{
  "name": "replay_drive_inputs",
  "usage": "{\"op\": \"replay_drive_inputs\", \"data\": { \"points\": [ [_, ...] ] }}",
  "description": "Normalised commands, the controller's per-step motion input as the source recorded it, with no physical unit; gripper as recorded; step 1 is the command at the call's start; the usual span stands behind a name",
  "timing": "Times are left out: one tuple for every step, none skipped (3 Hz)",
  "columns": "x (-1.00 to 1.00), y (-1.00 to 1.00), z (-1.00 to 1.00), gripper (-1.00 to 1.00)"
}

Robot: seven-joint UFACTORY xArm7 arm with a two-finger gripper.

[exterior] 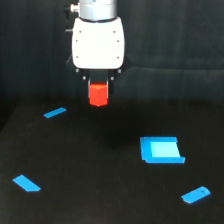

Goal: Pick up the red object from the table

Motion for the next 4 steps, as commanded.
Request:
{"op": "replay_drive_inputs", "data": {
  "points": [
    [0.04, -0.05, 0.05, -1.00],
    [0.04, -0.19, -0.02, -1.00],
    [0.00, -0.12, 0.05, -1.00],
    [0.04, 0.00, -0.03, -0.97]
  ]
}}
